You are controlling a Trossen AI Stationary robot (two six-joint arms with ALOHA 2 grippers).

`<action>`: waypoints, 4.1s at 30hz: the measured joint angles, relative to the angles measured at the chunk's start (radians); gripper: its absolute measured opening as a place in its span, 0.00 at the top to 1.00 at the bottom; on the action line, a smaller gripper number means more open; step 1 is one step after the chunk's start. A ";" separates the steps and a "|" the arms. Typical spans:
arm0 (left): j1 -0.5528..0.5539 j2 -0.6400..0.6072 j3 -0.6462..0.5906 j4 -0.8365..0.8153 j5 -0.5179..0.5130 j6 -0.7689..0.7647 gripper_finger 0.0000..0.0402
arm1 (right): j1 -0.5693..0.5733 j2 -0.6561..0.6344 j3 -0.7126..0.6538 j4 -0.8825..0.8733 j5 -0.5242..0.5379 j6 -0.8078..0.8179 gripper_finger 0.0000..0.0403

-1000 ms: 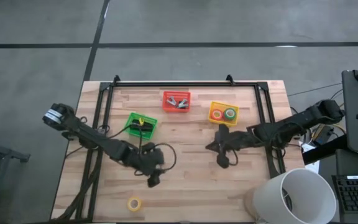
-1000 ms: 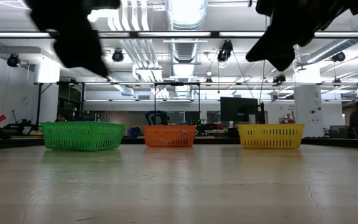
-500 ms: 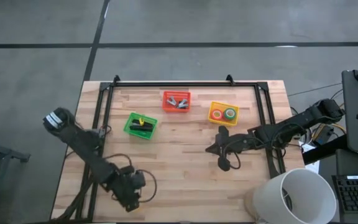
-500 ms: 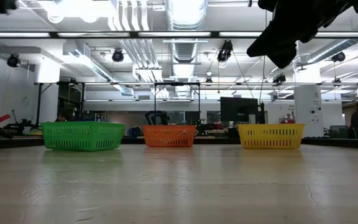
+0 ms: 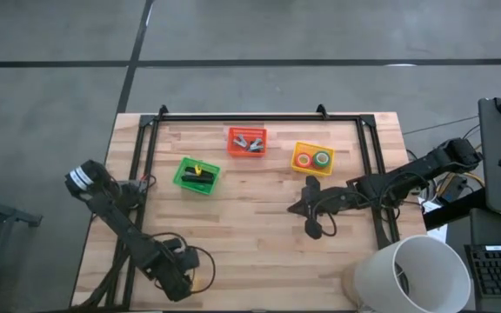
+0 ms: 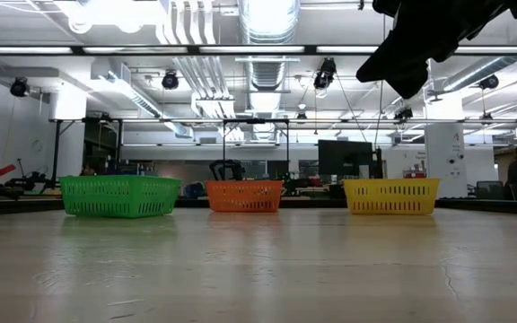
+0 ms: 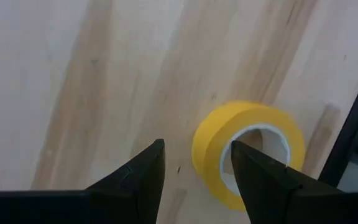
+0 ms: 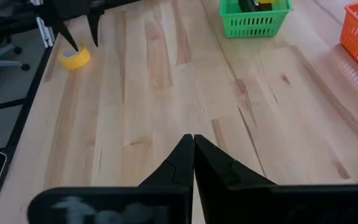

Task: Pick and place Stapler, Stapler remover, tape
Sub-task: Put the yellow tape into the yellow basket

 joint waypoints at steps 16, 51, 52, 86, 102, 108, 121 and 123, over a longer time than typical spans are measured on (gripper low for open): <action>0.016 0.069 0.008 0.007 -0.009 -0.033 0.66 | 0.000 0.001 -0.004 -0.001 0.000 0.000 0.98; 0.236 0.035 0.026 0.467 -1.090 0.352 0.83 | 0.055 0.003 -0.205 0.580 -0.322 -0.261 0.98; 0.249 0.035 0.026 0.506 -1.087 0.388 0.83 | 0.055 0.003 -0.205 0.580 -0.318 -0.259 0.97; 0.417 0.068 0.024 1.156 -0.787 0.941 0.85 | 0.042 0.369 -0.104 0.999 -0.130 -0.297 0.38; 0.415 0.073 0.016 1.175 -0.794 0.938 0.85 | 0.045 0.352 -0.107 1.014 -0.137 -0.329 0.45; 0.416 0.073 0.015 1.184 -0.789 0.938 0.84 | 0.045 0.351 -0.107 1.020 -0.133 -0.322 0.46; 0.414 0.081 0.012 1.171 -0.769 0.962 0.84 | 0.046 0.345 -0.104 1.073 -0.148 -0.323 0.45; 0.407 0.079 0.011 1.170 -0.775 0.980 0.85 | 0.045 0.346 -0.103 1.073 -0.187 -0.331 0.44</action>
